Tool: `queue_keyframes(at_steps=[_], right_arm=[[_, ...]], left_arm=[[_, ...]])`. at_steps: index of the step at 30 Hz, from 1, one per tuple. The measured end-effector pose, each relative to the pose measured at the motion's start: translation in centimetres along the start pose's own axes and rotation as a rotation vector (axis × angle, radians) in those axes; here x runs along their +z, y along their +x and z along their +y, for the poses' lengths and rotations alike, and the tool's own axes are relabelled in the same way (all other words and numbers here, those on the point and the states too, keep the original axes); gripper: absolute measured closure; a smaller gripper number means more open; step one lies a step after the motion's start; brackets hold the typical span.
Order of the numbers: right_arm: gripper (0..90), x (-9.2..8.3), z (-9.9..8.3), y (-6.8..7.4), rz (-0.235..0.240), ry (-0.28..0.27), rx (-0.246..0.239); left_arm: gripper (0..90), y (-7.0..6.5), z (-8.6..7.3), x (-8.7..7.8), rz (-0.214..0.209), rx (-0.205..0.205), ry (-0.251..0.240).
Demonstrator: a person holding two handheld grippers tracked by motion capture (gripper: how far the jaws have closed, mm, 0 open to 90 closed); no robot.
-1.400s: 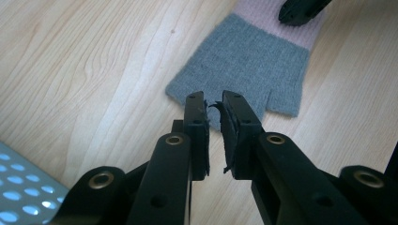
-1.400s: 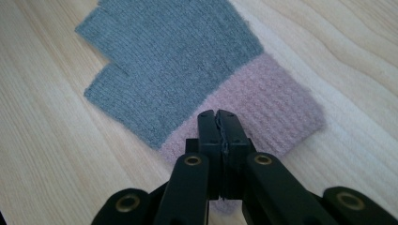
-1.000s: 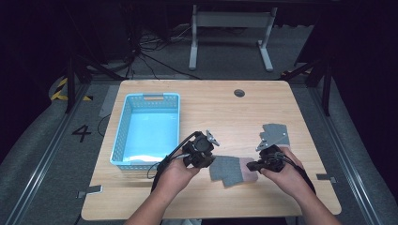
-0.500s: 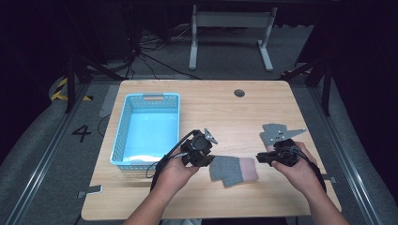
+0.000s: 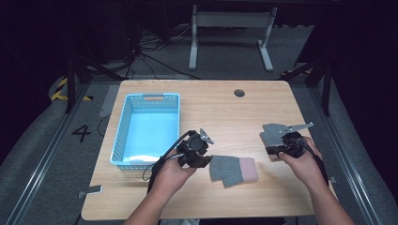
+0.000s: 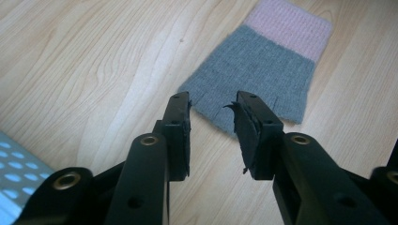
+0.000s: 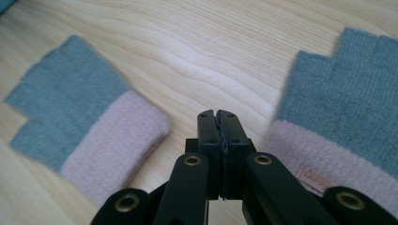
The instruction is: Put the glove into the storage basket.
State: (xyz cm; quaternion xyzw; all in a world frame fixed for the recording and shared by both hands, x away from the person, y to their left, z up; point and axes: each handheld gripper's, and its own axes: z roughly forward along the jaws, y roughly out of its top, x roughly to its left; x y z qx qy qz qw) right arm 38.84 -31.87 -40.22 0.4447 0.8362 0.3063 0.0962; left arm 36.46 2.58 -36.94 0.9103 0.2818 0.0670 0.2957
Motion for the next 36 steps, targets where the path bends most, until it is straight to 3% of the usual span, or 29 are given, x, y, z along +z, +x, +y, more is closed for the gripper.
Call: queue_keyframes(at_steps=[6,14,36], right_arm=[[90.0,2.0,-0.2,-1.2,-0.016,0.071,0.02],[89.9,3.1,-0.7,-1.5,-0.026,0.136,0.025],[89.9,1.0,-2.8,-2.9,-0.066,0.159,0.081]], left_arm=[[62.0,0.3,-0.6,-0.4,0.01,-0.018,-0.003],[60.9,0.2,-0.6,-0.5,0.01,-0.016,-0.009],[60.4,0.0,1.1,0.2,-0.019,0.046,-0.008]])
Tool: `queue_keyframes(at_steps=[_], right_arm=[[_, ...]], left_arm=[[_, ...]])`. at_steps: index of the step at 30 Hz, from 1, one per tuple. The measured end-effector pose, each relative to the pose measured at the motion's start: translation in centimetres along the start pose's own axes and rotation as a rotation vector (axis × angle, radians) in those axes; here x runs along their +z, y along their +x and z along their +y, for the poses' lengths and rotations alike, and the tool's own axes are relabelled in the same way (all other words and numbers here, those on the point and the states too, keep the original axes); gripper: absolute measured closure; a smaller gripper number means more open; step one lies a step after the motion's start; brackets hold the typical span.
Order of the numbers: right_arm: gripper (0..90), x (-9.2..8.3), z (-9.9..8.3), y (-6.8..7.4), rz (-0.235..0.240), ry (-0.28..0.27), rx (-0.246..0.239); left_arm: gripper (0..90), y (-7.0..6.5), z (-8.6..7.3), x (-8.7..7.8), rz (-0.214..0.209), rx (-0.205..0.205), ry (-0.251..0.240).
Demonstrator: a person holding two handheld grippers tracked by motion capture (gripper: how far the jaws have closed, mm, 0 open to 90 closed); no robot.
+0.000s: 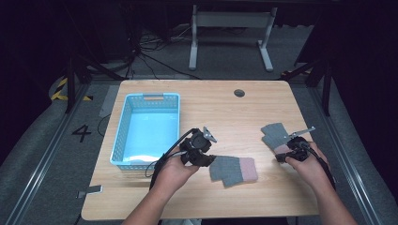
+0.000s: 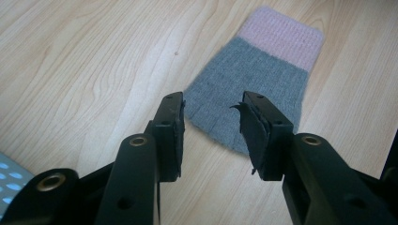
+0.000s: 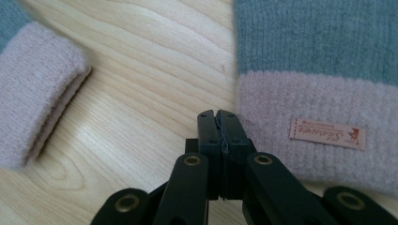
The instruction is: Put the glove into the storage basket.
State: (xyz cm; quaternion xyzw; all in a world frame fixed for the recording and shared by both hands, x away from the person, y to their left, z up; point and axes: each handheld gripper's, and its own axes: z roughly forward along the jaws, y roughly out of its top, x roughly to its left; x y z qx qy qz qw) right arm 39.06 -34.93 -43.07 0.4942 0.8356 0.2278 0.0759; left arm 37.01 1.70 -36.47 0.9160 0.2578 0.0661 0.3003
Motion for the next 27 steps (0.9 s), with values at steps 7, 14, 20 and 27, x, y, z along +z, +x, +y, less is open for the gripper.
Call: queue_keyframes(at_steps=[7,14,20,27], right_arm=[[89.9,-0.3,-0.4,-0.3,-0.005,0.007,0.022],[89.9,-1.0,-0.4,-0.2,0.021,-0.015,0.02],[88.6,-2.2,0.0,0.3,0.056,-0.097,0.003],[77.4,-3.7,0.2,0.2,0.042,-0.216,0.011]], left_arm=[[60.3,0.0,0.3,0.1,-0.007,0.003,-0.001],[60.1,0.0,0.3,0.1,-0.008,0.006,-0.003],[60.0,0.1,0.3,0.0,-0.003,-0.002,-0.014],[59.8,0.1,0.2,-0.1,-0.007,-0.002,-0.011]])
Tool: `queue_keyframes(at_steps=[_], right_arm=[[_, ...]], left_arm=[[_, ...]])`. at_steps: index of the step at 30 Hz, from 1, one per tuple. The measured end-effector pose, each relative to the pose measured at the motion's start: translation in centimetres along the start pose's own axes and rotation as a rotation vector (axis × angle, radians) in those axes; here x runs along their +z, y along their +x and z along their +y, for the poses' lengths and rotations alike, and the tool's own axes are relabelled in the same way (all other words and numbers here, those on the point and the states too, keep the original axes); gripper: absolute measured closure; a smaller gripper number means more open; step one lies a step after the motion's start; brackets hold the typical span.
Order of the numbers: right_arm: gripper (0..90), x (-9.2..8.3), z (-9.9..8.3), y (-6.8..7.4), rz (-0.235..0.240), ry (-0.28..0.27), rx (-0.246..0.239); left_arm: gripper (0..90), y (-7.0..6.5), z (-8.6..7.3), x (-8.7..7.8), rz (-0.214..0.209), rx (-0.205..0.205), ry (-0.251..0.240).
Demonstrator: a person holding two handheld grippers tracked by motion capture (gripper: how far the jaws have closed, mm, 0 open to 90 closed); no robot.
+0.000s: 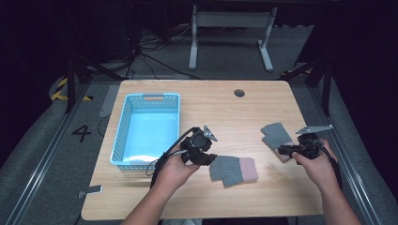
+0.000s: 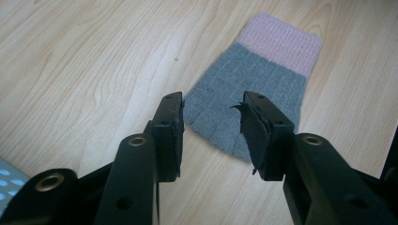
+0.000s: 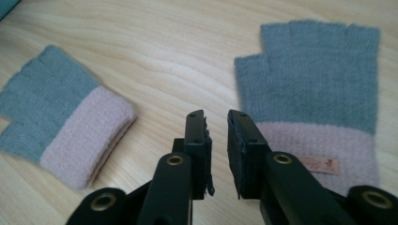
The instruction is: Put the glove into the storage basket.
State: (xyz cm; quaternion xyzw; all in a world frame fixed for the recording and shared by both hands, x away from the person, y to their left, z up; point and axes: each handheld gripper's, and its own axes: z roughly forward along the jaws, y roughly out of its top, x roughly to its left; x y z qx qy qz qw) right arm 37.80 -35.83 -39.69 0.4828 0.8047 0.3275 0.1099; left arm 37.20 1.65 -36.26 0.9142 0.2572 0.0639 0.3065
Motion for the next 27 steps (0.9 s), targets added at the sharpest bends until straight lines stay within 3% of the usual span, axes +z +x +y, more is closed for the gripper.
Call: queue_keyframes(at_steps=[8,15,19,27], right_arm=[[61.3,-0.1,1.1,-0.7,-0.041,-0.04,0.03],[52.1,1.2,3.4,-2.4,-0.096,0.03,0.057],[50.0,2.2,4.4,-3.1,-0.127,0.079,0.047],[47.7,3.9,5.2,-4.3,-0.163,0.156,0.05]], left_arm=[[59.4,0.1,-0.1,-0.3,0.004,-0.015,-0.008],[59.3,0.3,-0.2,-0.6,0.004,-0.016,-0.01],[59.3,0.5,-0.4,-0.7,0.008,-0.021,-0.014],[59.2,0.5,-0.5,-0.9,0.008,-0.026,-0.016]])
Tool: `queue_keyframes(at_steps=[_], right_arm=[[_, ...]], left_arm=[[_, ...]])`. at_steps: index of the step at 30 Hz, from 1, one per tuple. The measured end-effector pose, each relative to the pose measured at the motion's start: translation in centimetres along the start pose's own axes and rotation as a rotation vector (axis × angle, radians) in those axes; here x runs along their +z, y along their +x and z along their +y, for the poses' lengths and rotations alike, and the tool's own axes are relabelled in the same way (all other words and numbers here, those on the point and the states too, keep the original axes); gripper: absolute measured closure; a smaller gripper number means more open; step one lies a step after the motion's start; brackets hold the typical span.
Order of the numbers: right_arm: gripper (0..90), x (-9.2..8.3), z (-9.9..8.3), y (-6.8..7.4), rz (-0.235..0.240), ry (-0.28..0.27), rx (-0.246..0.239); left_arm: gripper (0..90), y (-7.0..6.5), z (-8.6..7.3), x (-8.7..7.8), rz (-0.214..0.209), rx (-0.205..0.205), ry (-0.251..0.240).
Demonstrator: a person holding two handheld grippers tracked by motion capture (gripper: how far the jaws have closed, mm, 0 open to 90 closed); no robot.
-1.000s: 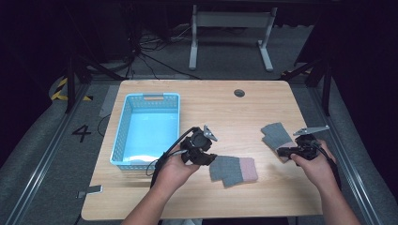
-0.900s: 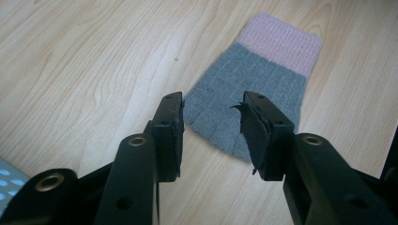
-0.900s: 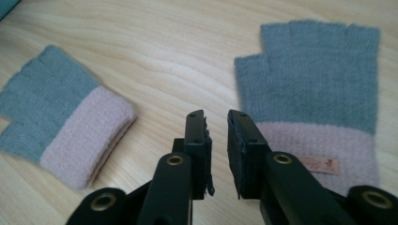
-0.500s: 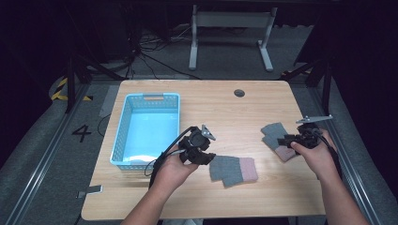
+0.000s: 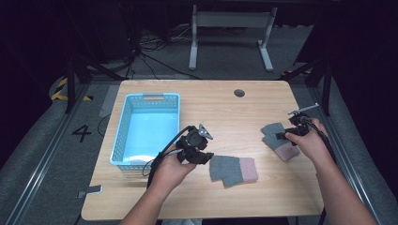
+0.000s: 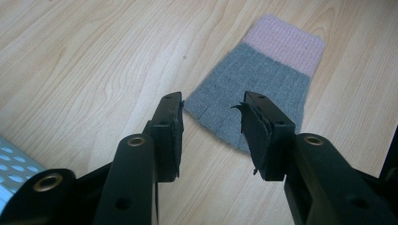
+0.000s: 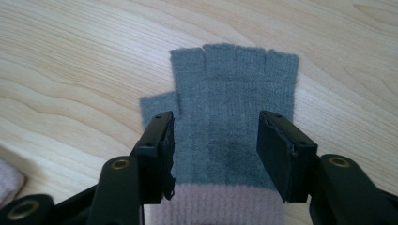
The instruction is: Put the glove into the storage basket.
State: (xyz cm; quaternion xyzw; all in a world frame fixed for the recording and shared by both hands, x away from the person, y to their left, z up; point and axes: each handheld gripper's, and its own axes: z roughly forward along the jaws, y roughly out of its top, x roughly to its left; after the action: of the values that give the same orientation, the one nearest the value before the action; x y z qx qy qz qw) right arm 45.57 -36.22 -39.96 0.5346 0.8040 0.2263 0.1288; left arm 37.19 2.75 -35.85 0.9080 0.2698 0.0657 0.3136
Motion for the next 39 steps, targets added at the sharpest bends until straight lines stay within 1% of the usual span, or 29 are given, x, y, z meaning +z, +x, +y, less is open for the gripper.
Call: queue_keyframes(at_steps=[3,5,8,11,16,19,23,28,33,39], right_arm=[[47.1,0.8,0.0,-0.4,-0.01,0.035,0.008],[46.7,1.1,-0.1,-0.6,-0.012,0.051,0.004],[46.9,1.6,-0.4,-0.6,-0.007,0.078,0.006],[48.2,2.1,-0.5,-0.6,-0.007,0.103,-0.004],[48.8,2.6,-0.6,-0.5,-0.017,0.122,-0.007],[53.0,2.7,-0.5,-0.4,-0.032,0.133,-0.014],[66.2,2.7,-0.2,-0.4,-0.037,0.15,-0.019],[75.9,2.7,0.1,-0.2,-0.041,0.17,-0.024],[81.2,2.6,0.1,-0.3,-0.038,0.17,-0.01],[85.0,2.4,0.0,-0.5,-0.025,0.146,0.005]], left_arm=[[59.1,0.0,0.0,-0.1,0.002,-0.006,-0.001],[59.2,0.1,-0.1,-0.1,0.004,-0.006,-0.003],[59.1,0.1,-0.1,-0.1,0.007,-0.008,-0.003],[59.1,0.0,-0.1,0.0,0.002,-0.006,0.005],[59.0,-0.1,-0.1,0.0,0.004,-0.005,0.003],[59.0,-0.1,-0.2,0.0,0.005,-0.006,0.003],[59.0,-0.1,-0.2,0.0,0.004,-0.005,0.002],[59.0,0.0,-0.2,-0.1,0.002,-0.004,0.002],[59.1,0.0,-0.3,-0.2,0.004,-0.008,-0.003],[59.0,0.0,-0.3,-0.2,0.004,-0.011,-0.003]])
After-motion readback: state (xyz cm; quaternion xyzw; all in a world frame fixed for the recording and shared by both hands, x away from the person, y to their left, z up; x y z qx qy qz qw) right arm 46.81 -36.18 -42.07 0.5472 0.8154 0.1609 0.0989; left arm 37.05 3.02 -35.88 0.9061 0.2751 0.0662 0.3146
